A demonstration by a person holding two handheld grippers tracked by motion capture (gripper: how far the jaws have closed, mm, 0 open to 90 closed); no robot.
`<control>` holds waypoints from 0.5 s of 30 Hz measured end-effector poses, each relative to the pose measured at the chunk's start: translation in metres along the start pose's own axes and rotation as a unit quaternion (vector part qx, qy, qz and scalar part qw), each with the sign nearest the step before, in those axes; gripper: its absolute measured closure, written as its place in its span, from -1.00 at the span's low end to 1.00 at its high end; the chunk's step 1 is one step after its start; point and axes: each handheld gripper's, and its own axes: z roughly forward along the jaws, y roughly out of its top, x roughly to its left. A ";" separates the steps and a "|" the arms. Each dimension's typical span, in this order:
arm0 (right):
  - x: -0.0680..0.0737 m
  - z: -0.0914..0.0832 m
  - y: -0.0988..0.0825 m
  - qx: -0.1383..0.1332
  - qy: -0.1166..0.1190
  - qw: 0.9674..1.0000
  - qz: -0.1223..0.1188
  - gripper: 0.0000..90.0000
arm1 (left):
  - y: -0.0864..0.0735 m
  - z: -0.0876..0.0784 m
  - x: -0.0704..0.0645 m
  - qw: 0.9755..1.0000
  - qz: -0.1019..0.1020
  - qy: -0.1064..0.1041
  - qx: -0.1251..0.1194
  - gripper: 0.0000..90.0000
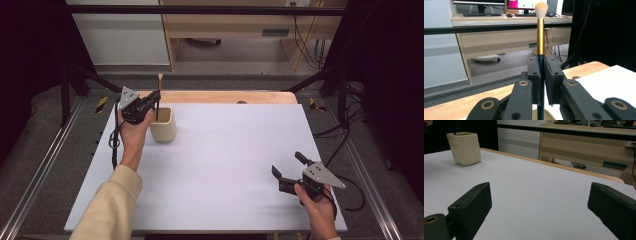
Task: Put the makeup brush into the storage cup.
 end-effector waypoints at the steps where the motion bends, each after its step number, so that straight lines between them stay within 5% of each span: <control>1: 0.000 0.000 0.000 0.000 0.000 1.000 0.000 -0.87 | 0.000 0.000 0.000 1.000 0.000 -0.001 0.001 0.84; 15: 0.000 0.000 0.000 0.002 -0.003 1.000 0.001 -0.87 | -0.007 0.003 0.000 1.000 0.007 0.002 0.004 0.84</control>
